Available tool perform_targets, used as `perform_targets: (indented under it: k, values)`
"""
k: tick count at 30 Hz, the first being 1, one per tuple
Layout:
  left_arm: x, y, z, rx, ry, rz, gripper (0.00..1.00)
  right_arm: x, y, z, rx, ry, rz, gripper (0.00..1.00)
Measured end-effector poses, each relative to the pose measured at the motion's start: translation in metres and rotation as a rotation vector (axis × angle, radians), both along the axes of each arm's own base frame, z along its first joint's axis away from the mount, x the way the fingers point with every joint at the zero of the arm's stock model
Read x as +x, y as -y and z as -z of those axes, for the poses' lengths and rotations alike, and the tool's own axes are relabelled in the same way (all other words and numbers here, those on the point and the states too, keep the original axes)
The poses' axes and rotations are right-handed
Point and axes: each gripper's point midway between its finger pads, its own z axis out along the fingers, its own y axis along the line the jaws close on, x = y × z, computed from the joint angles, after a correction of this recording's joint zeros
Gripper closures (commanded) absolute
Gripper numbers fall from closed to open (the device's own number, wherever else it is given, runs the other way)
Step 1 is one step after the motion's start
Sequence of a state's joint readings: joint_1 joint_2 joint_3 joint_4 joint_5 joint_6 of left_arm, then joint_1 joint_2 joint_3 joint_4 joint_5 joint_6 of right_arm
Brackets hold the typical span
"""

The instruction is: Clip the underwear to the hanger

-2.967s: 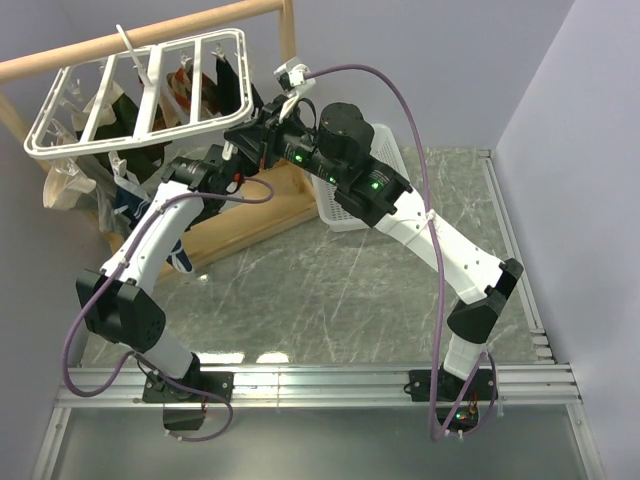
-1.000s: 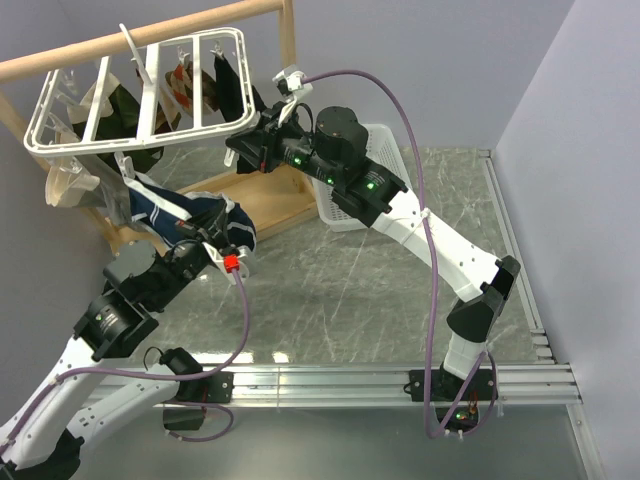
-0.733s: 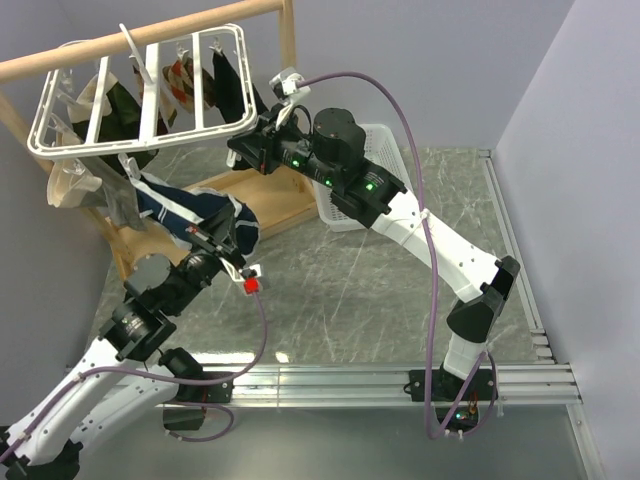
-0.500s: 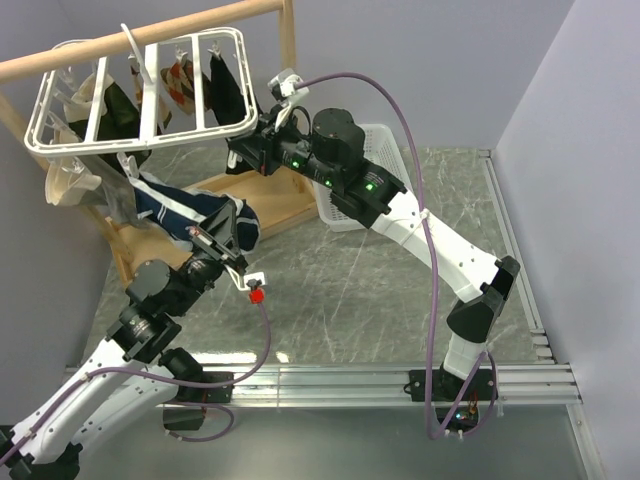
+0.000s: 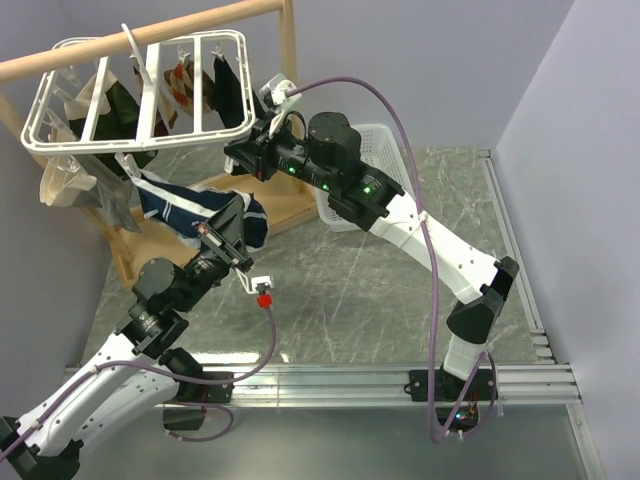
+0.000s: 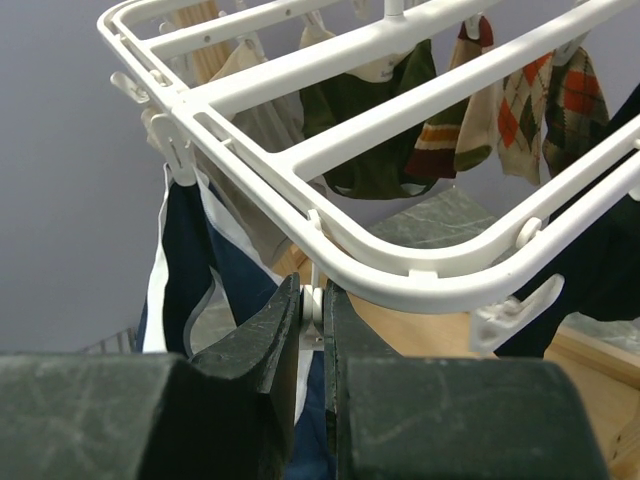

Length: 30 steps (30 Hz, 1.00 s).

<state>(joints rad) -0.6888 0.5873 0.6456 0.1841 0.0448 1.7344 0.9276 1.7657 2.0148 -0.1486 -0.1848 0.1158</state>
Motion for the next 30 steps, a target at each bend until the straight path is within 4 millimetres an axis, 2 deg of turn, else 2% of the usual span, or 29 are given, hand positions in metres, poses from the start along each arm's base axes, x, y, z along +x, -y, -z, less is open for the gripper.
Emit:
perform_targets:
  k: [8,12,15,19,23,27,30]
  values:
    - [0.003,0.007,-0.001,0.043,0.046,-0.001,1.00,-0.002,-0.001,0.002,-0.024,0.028,-0.003,1.00]
    - [0.002,0.005,0.010,0.056,-0.008,0.006,0.99,0.000,0.000,0.000,-0.028,0.036,0.005,1.00]
    - [-0.004,0.001,0.032,0.084,-0.152,0.027,0.96,0.000,0.000,-0.003,-0.028,0.037,0.007,1.00]
    - [-0.015,-0.009,0.043,0.071,-0.367,0.032,0.91,0.000,0.000,-0.003,-0.028,0.036,0.009,1.00]
    - [-0.018,-0.019,0.062,0.069,-0.574,-0.012,0.81,0.001,0.000,-0.003,-0.029,0.035,0.013,1.00]
    - [-0.010,-0.028,0.098,0.102,-0.824,-0.143,0.73,0.002,0.000,-0.006,-0.028,0.035,0.014,1.00]
    - [-0.003,-0.037,0.135,0.154,-1.037,-0.298,0.71,0.002,0.000,-0.007,-0.028,0.035,0.017,1.00]
